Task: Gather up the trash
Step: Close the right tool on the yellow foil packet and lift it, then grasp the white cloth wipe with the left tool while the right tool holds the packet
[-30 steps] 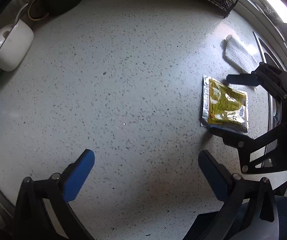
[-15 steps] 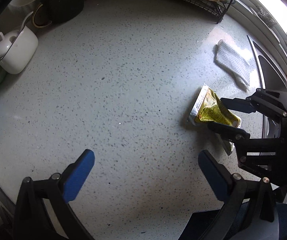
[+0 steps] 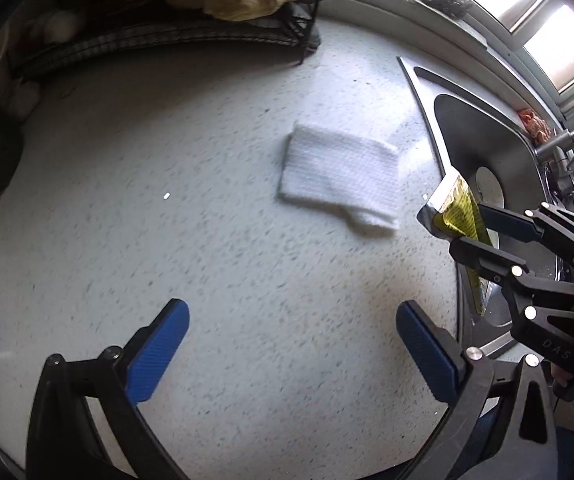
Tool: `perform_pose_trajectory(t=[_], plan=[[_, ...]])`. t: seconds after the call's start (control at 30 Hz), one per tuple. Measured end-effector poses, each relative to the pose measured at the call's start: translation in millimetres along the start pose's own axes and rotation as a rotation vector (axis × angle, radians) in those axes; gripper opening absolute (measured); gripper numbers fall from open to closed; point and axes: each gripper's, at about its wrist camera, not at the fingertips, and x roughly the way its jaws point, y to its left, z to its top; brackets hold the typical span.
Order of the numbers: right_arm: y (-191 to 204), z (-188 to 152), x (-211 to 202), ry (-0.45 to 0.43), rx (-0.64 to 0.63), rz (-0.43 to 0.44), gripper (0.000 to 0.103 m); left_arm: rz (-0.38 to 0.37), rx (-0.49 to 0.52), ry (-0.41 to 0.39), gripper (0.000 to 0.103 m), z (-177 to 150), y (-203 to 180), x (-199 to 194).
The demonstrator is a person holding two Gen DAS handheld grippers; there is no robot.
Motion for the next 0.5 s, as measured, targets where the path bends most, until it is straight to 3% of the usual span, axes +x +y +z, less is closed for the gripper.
perform_pose_trajectory(t=[0.23,0.4,0.5], plan=[[-70,-6,-8,-0.009,0.165,-0.074,0.036,-0.03,0.073,0.015,0.103,56,-29,26],[-104,9,7,-0.001,0.235,-0.1,0.036,0.037,0.115,0.053,0.103,79,-38,56],[-112,10,11,0.006,0.259,-0.1,0.036,0.031,0.104,0.073,0.103,83,-35,68]])
